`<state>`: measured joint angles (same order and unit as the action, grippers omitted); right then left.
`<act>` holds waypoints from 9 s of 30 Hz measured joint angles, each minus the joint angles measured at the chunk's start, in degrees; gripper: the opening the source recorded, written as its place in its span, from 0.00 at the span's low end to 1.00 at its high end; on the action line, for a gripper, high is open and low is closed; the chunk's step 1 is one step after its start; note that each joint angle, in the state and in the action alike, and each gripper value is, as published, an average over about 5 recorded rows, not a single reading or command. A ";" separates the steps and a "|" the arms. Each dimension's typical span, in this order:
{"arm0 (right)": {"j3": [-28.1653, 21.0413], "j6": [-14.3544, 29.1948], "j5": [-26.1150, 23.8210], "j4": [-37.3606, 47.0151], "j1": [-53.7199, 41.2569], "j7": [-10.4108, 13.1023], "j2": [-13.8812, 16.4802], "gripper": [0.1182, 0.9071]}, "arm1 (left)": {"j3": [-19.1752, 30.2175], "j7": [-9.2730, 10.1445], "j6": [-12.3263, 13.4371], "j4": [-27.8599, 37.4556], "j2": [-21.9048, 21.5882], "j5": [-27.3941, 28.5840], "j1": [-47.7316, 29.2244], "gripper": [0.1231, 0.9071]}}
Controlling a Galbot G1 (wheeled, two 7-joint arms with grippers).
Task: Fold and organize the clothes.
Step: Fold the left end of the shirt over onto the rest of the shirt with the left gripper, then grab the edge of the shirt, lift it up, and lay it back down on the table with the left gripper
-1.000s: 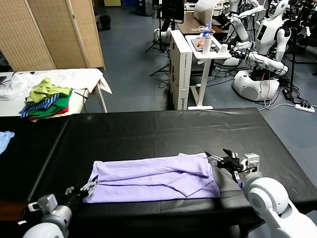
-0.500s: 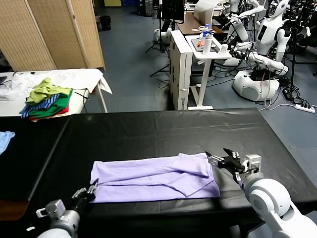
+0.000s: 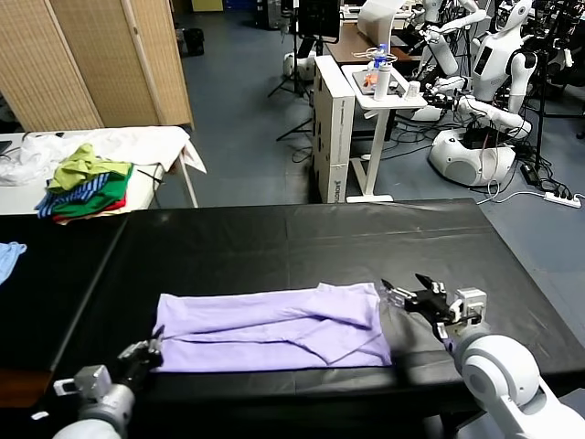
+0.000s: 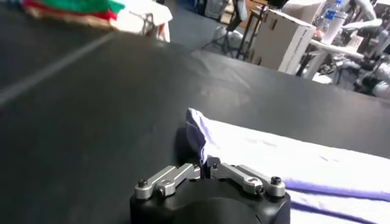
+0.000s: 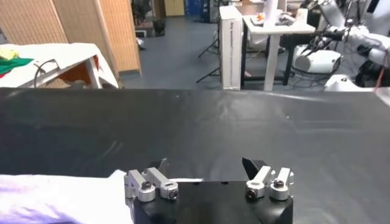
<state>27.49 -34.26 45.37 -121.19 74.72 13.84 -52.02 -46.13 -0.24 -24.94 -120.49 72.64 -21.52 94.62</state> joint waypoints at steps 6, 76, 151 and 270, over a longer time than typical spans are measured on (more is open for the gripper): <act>0.54 0.09 -0.17 -0.10 1.13 -0.03 -0.80 1.00 | -5.45 -0.54 1.32 2.18 -7.80 -1.69 1.77 0.08; 2.73 1.30 -8.09 -1.00 10.17 -0.50 -4.99 1.00 | 31.45 8.37 -3.84 -5.48 8.55 -2.60 -7.60 0.08; -46.95 19.93 -38.67 -1.41 -23.35 -25.16 14.45 0.07 | 13.14 6.21 3.13 -4.66 1.17 3.88 -4.05 1.00; -6.47 11.41 -6.87 0.08 3.16 -10.96 0.35 1.00 | -3.64 -0.28 10.52 -0.13 -4.14 -0.70 3.65 0.07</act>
<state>21.02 -22.85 38.50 -121.11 77.87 2.88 -51.68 -49.77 -0.52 -14.42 -120.62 68.50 -22.22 98.27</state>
